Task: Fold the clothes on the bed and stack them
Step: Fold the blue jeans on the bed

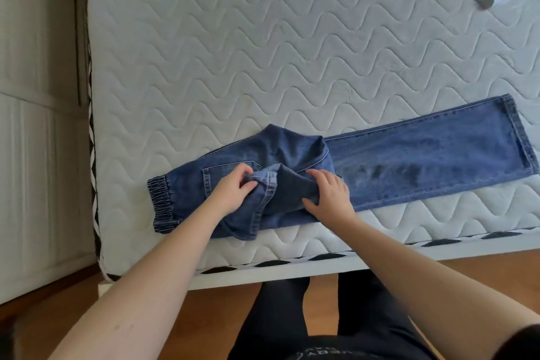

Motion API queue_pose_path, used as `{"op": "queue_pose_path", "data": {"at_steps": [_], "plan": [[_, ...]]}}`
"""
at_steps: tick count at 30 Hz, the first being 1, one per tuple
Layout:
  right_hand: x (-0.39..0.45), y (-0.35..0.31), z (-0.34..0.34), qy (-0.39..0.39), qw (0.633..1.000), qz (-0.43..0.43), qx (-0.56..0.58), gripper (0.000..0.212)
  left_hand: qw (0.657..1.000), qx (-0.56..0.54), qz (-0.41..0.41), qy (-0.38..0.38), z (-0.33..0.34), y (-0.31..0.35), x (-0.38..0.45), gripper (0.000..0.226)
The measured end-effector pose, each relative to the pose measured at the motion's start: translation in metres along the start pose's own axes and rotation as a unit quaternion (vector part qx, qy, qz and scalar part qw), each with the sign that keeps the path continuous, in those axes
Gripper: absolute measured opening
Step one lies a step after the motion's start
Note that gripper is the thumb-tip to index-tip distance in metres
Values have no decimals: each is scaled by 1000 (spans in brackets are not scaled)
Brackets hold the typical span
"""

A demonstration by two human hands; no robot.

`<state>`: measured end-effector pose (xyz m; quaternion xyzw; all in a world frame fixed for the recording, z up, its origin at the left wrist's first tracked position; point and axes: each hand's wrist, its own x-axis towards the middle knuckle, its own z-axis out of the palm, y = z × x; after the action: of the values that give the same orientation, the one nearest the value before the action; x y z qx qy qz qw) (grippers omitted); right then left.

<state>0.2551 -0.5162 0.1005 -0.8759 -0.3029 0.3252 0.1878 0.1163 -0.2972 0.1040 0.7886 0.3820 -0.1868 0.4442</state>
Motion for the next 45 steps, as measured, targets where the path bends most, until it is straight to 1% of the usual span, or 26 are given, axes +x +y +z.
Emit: {"op": "queue_pose_path", "data": {"at_steps": [1, 3, 5, 7, 8, 11, 13, 15, 17, 19, 22, 23, 24, 27, 29, 30, 32, 33, 34, 35, 37, 39, 40, 41, 43, 45], "plan": [[-5, -7, -1, 4, 999, -46, 8, 68, 999, -27, 13, -18, -2, 6, -8, 15], [-16, -23, -4, -27, 991, -116, 59, 77, 990, -128, 30, -57, -4, 19, -26, 20], [-30, -38, -9, -56, 981, -128, 136, 78, 975, -211, 33, -69, -3, 28, -41, 24], [-44, -50, -17, -27, 978, -122, 165, 74, 967, -250, 28, -42, -1, 36, -52, 21], [-51, -54, -24, -5, 979, -122, 163, 70, 965, -261, 24, -27, 0, 40, -56, 22], [-71, -65, -48, 58, 981, -145, 115, 55, 965, -259, 31, -9, 4, 54, -68, 42], [-84, -68, -65, 87, 980, -168, 61, 51, 965, -255, 52, -21, 5, 68, -74, 42], [-96, -68, -81, 92, 979, -176, 42, 45, 968, -237, 78, -35, 6, 84, -80, 38], [-107, -66, -97, 106, 981, -152, 61, 36, 972, -206, 106, -39, 5, 104, -89, 36], [-119, -64, -113, 122, 981, -99, 114, 29, 977, -166, 128, -27, 10, 125, -98, 29], [-135, -62, -138, 141, 962, 16, 233, 22, 977, -114, 175, 40, 24, 159, -117, 9], [-139, -60, -148, 138, 949, 44, 280, 22, 973, -113, 195, 57, 31, 170, -124, 12], [-144, -56, -158, 131, 933, 55, 332, 23, 968, -118, 213, 63, 38, 180, -132, 22], [-164, -47, -194, 102, 882, 19, 460, 27, 958, -141, 241, 69, 65, 205, -155, 53], [-176, -36, -216, 87, 869, 0, 487, 24, 954, -168, 231, 88, 81, 219, -167, 71], [-181, -29, -226, 74, 863, -4, 500, 27, 952, -177, 229, 94, 89, 228, -173, 78], [-189, -15, -244, 46, 833, -15, 551, 37, 945, -175, 253, 107, 103, 246, -182, 90], [-193, -8, -253, 38, 823, -27, 567, 43, 942, -158, 269, 125, 111, 255, -185, 94], [-197, -2, -262, 34, 821, -43, 568, 50, 939, -133, 282, 148, 118, 264, -188, 99], [-201, 3, -270, 32, 825, -60, 561, 54, 934, -112, 293, 172, 125, 274, -191, 103], [-209, 7, -286, 43, 849, -96, 519, 52, 925, -82, 307, 210, 138, 293, -195, 108], [-215, 6, -301, 83, 897, -118, 418, 42, 926, -55, 292, 234, 150, 313, -201, 109], [-217, 5, -308, 103, 918, -124, 363, 38, 932, -46, 270, 237, 155, 321, -204, 108], [-218, 4, -314, 117, 930, -130, 324, 34, 940, -42, 246, 234, 159, 329, -207, 109], [-220, -1, -324, 123, 940, -141, 286, 31, 950, -41, 220, 220, 164, 338, -211, 109], [-220, -7, -332, 137, 944, -149, 261, 28, 951, -61, 224, 203, 162, 343, -212, 100]]}}
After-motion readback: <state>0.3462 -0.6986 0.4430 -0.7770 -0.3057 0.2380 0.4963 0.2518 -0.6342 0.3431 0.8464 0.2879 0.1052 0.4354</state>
